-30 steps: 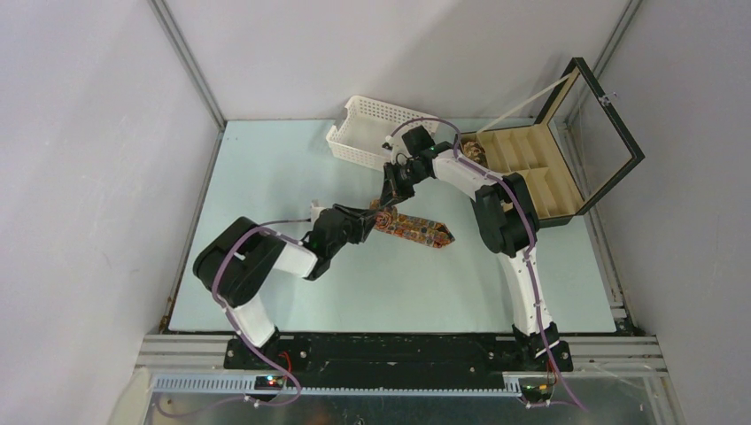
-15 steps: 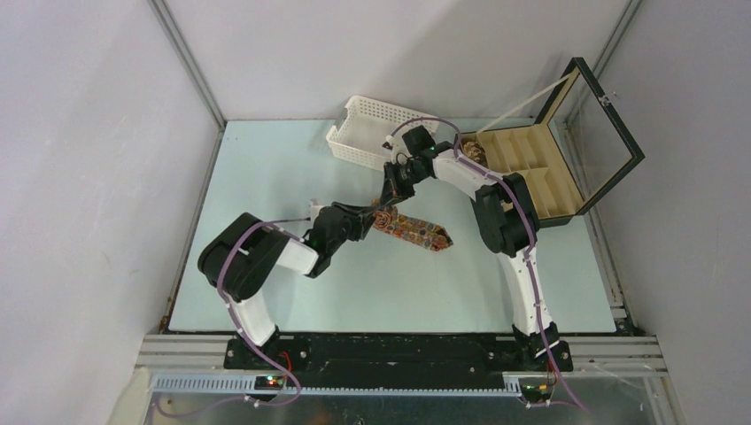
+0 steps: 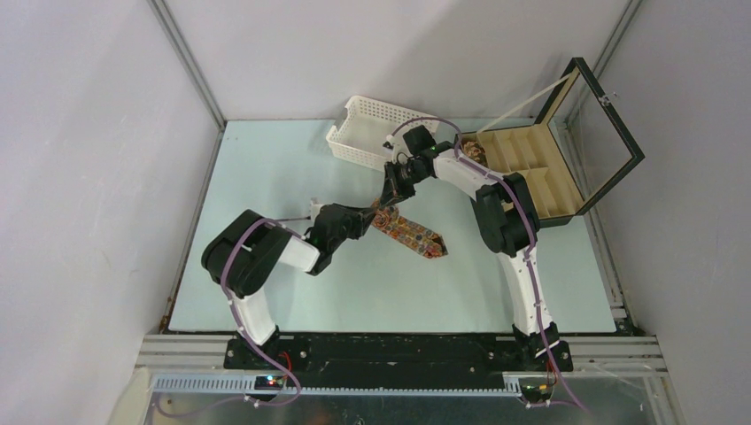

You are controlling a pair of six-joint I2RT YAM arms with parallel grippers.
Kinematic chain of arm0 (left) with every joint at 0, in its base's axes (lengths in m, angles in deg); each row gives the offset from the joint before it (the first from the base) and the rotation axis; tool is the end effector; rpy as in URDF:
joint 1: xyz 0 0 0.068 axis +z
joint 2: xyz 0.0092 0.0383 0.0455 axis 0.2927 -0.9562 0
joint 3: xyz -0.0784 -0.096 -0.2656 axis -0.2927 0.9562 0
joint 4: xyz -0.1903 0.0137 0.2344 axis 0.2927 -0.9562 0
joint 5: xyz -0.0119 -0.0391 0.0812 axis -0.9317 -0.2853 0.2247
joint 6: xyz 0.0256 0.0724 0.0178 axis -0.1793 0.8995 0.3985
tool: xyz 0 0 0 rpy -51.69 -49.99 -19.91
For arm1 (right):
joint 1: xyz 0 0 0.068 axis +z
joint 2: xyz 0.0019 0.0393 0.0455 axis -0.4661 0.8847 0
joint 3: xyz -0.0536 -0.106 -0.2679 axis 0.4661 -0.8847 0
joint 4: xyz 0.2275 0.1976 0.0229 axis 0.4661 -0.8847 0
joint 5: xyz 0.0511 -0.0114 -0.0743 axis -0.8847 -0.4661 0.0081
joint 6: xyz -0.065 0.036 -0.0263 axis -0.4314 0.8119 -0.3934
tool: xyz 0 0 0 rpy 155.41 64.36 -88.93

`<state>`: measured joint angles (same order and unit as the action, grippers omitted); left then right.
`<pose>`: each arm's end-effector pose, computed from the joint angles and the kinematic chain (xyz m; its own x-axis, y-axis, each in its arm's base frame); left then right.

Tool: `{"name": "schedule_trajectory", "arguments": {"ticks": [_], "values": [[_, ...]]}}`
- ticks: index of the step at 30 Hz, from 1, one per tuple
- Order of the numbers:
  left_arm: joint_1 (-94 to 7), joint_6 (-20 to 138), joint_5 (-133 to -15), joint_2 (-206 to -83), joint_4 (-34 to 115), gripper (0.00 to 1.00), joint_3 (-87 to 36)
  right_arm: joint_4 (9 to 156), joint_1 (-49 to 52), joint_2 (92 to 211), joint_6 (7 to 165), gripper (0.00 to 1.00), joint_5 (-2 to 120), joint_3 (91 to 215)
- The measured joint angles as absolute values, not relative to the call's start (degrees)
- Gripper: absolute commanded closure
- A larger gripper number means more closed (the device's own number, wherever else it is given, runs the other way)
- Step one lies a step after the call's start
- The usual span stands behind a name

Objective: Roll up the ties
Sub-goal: Roll the tie at the center of the board.

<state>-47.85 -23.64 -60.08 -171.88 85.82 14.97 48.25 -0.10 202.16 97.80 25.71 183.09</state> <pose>0.3146 -0.1798 0.0795 -0.4026 -0.9149 0.0300 -0.3819 0.1381 -0.9138 0.4713 0.2974 0.1413 -0.9369 -0.2204 -0.2714 -0.3493 0.6230 0.6998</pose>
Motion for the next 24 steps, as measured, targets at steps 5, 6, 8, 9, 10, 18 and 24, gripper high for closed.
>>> {"name": "schedule_trajectory", "arguments": {"ticks": [5, 6, 8, 9, 10, 18, 24], "values": [[-47.74, -23.62, -60.14, -171.99, 85.84, 0.86, 14.95, 48.3, -0.1, 202.16, 97.8, 1.0, 25.68, 183.09], [-47.72, -23.64, -60.14, -172.01, 85.89, 0.9, 14.95, 48.32, -0.1, 202.16, 97.8, 1.0, 25.68, 183.09], [-47.7, -23.6, -60.23, -172.14, 86.0, 0.96, 14.95, 48.3, -0.1, 202.16, 97.8, 1.0, 25.68, 183.09], [-47.68, -23.64, -60.25, -172.25, 86.17, 0.98, 14.95, 48.3, -0.1, 202.16, 97.78, 1.0, 25.71, 183.07], [-47.63, -23.53, -60.3, -172.42, 86.41, 0.99, 14.95, 48.3, -0.1, 202.16, 97.78, 1.0, 25.71, 183.07], [-47.46, -20.78, -61.13, -173.21, 88.45, 1.0, 14.95, 52.08, -0.23, 199.54, 97.73, 0.97, 26.78, 178.44], [-47.2, -14.4, -62.2, -173.76, 91.72, 1.0, 14.95, 59.05, -1.7, 190.4, 100.01, 0.95, 28.79, 169.61]]}}
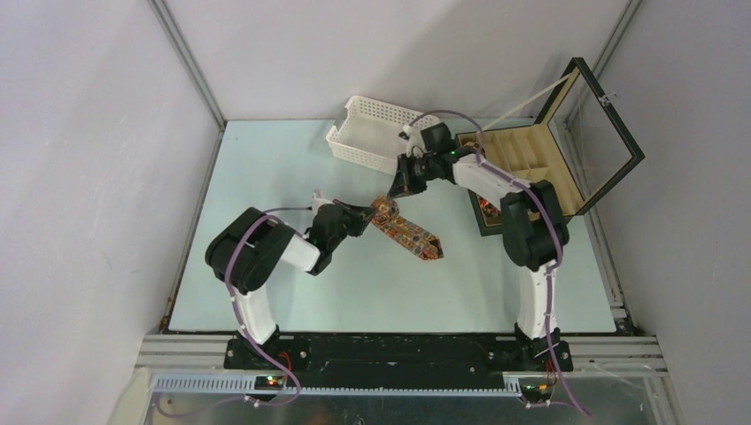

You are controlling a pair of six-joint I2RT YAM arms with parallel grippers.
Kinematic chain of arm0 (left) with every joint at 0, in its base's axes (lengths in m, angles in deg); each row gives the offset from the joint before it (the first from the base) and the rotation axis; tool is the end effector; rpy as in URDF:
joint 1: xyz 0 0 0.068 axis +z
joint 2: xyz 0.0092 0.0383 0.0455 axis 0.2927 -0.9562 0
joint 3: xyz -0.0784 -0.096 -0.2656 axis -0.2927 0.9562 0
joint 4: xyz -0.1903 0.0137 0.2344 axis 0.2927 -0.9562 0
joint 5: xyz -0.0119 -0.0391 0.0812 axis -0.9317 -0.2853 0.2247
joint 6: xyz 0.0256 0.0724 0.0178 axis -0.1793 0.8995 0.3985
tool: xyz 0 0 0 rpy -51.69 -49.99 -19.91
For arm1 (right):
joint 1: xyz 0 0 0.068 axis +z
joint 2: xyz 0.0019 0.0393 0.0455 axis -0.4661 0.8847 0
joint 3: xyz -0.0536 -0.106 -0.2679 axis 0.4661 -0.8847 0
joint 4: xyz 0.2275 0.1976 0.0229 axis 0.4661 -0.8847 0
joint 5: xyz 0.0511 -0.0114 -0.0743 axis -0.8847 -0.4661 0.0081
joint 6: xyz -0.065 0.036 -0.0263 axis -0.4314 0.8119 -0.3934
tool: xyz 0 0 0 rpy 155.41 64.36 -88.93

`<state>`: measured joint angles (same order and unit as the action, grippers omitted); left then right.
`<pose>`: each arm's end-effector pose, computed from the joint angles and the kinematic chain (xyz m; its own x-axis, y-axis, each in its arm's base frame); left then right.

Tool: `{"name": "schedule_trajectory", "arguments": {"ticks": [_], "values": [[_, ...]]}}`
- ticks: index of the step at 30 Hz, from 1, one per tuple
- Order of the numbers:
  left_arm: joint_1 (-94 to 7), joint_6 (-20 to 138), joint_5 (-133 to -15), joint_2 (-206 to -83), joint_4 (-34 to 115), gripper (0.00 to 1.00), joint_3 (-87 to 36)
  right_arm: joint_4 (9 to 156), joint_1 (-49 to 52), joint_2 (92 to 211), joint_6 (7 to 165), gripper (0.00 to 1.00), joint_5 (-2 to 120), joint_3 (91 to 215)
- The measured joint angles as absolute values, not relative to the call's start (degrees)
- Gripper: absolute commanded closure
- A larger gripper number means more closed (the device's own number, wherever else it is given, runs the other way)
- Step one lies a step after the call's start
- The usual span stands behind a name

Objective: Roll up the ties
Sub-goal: Roll the tie at the center of the board.

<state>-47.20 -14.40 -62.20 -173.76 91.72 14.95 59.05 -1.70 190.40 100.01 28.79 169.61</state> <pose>0.3194 -0.1807 0.0817 -0.4730 -0.8754 -0.1002 -0.2567 0.2457 -0.9347 0.4523 0.2677 0.1762 -0.9069 -0.1327 -0.3999 -0.3888 0.6294 0.6728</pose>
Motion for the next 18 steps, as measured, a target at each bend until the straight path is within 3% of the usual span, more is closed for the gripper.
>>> {"name": "schedule_trajectory", "arguments": {"ticks": [7, 18], "values": [[-47.22, -4.98, -63.31, -173.8, 93.41, 1.0, 14.86, 66.11, -5.39, 181.83, 102.24, 0.95, 30.45, 163.77], [-49.1, 13.47, -61.52, -172.12, 90.41, 1.0, 13.68, 68.32, -5.41, 181.2, 103.4, 0.96, 30.78, 161.83]]}}
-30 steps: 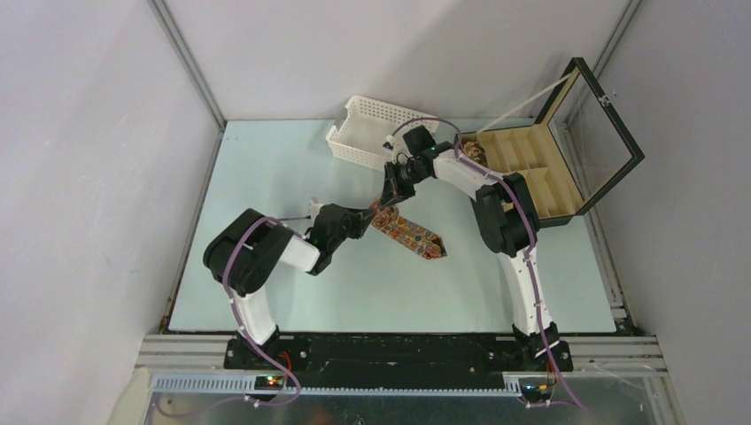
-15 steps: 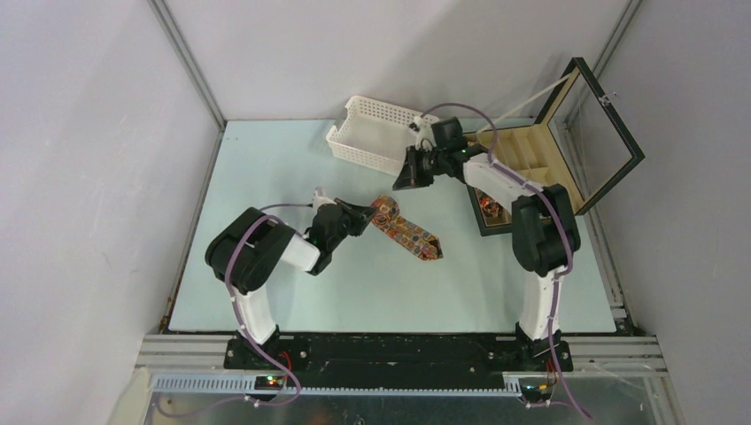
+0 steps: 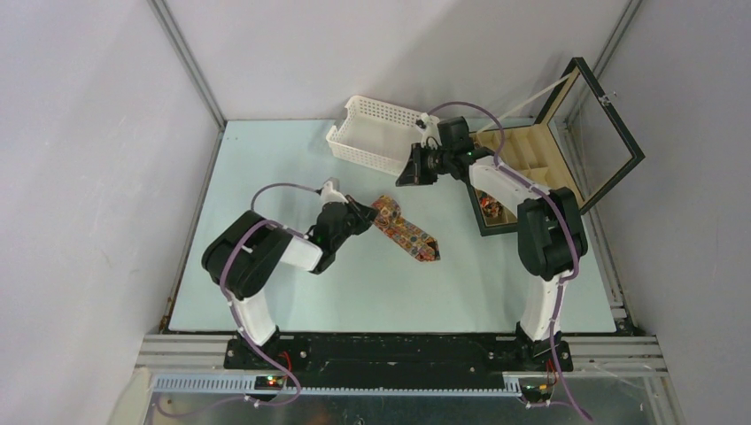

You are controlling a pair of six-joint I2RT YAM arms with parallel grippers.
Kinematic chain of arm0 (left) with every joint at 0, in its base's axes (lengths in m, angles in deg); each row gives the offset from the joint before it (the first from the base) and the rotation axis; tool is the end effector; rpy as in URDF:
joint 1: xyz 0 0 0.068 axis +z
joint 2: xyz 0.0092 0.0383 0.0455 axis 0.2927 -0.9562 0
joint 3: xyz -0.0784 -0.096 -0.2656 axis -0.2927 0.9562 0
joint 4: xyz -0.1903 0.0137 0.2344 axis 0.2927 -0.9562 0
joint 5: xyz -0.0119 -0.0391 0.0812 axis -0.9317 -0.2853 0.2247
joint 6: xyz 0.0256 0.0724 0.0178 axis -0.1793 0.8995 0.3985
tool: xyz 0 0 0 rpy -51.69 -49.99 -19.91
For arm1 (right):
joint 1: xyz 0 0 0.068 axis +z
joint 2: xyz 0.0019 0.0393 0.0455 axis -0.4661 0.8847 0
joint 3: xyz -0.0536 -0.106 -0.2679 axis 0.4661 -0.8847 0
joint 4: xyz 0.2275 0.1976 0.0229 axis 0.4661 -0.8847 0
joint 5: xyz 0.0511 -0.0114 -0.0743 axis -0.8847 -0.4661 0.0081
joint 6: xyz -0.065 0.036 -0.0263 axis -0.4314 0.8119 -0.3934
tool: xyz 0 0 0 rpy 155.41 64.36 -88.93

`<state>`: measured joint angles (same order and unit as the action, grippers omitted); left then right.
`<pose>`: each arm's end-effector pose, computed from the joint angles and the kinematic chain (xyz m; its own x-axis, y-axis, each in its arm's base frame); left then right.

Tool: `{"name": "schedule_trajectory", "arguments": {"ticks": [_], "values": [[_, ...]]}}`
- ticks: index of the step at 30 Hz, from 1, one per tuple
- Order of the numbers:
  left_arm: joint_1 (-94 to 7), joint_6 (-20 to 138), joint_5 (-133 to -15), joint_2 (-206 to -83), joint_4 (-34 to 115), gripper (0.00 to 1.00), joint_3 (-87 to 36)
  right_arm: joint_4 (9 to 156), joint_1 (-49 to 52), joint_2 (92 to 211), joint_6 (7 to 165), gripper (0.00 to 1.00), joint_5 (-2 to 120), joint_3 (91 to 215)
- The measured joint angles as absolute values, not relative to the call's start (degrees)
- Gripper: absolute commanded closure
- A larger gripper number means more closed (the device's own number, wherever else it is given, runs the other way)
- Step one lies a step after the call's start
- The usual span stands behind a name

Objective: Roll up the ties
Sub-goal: Roll the tie at the center of the board.

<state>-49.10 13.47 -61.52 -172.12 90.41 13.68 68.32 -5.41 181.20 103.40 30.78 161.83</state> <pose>0.3190 -0.1939 0.0949 -0.5388 -0.6530 -0.5322 0.0280 0.6175 -0.7860 0.4501 0.2282 0.2183 -0.8522 0.0074 -0.5231 -0.4013 0.6324 0.6626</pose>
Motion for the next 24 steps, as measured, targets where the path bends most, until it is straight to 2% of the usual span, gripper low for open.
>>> {"name": "schedule_trajectory", "arguments": {"ticks": [24], "values": [[-62.63, 41.45, -50.57, -168.86, 84.58, 1.0, 11.8, 68.75, -5.41, 181.2, 104.1, 0.97, 30.56, 161.74]]}}
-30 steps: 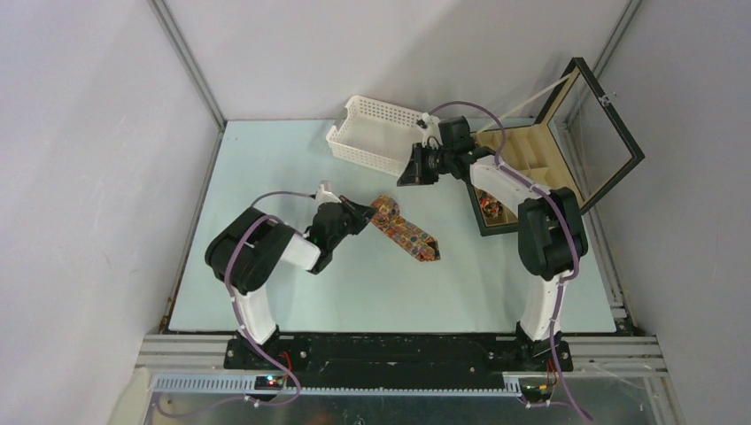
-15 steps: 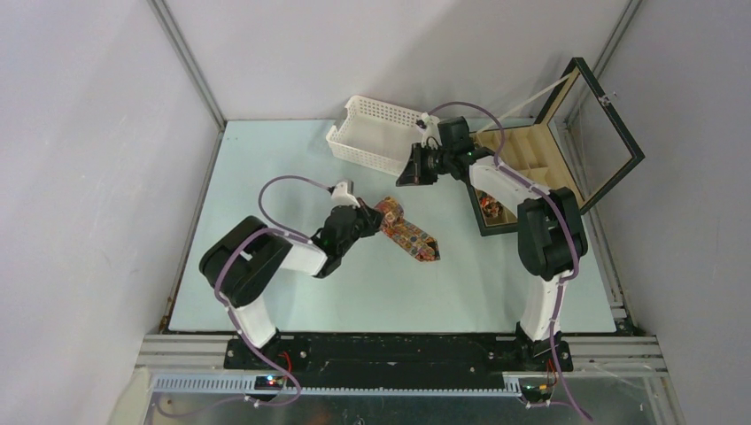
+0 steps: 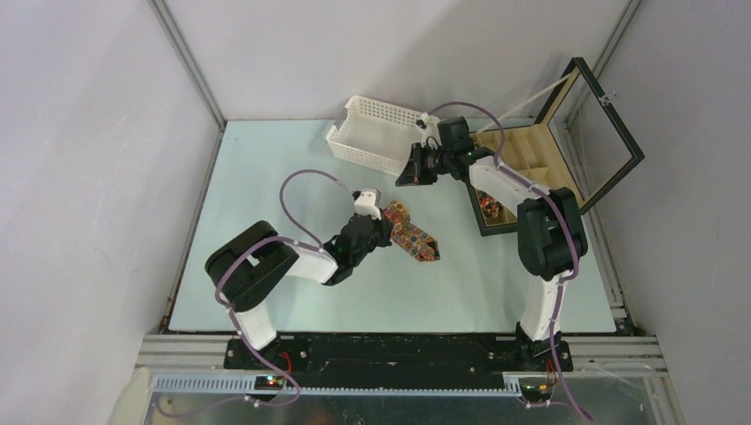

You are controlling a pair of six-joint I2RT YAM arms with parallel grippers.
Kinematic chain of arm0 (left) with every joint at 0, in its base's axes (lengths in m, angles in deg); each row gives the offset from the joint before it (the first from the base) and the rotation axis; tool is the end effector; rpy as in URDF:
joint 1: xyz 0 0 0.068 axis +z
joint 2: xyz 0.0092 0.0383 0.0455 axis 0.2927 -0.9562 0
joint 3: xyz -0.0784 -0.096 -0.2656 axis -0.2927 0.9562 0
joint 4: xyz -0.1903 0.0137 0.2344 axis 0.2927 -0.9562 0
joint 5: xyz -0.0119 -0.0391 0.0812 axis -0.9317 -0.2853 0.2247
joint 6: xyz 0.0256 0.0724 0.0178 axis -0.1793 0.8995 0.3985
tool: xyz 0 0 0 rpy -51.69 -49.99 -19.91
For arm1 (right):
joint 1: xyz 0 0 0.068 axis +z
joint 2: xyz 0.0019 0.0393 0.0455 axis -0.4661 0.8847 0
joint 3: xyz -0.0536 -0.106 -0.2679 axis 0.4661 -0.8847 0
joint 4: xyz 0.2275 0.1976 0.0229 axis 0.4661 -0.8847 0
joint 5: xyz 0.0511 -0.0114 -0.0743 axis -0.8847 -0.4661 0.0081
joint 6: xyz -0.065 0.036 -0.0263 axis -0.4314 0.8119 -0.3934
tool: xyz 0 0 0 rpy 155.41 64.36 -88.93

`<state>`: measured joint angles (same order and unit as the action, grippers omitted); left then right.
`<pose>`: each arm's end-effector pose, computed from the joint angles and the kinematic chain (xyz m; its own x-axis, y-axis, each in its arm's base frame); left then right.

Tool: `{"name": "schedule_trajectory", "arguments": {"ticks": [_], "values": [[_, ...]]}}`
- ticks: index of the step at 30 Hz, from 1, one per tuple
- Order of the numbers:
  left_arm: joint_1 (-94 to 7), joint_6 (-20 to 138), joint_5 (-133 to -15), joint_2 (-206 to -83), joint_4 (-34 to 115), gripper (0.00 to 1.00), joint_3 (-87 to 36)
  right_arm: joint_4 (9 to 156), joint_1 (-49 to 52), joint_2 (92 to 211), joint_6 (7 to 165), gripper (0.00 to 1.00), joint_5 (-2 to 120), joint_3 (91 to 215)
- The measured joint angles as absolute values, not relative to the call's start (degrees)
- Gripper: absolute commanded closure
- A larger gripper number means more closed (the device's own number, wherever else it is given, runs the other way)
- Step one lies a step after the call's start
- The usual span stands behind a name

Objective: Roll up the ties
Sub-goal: Roll the tie at the center of the board.

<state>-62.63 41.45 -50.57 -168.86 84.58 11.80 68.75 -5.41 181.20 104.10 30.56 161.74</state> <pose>0.2762 -0.2566 0.1121 -0.4517 -0.2147 -0.8660 0.3367 0.8578 -0.3883 0.4503 0.2285 0.2186 -0.8548 0.0150 -0.5188 -0.3957 0.6280 0.6701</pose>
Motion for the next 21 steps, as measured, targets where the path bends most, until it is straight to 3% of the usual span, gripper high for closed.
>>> {"name": "schedule_trajectory", "arguments": {"ticks": [18, 21], "values": [[-70.21, 52.48, -42.92, -168.86, 80.25, 1.0, 9.75, 67.25, -5.41, 181.88, 104.12, 0.96, 31.41, 161.74], [-71.3, 53.6, -42.09, -168.9, 80.25, 1.0, 9.75, 67.18, -5.41, 181.88, 104.07, 1.0, 31.5, 161.76]]}}
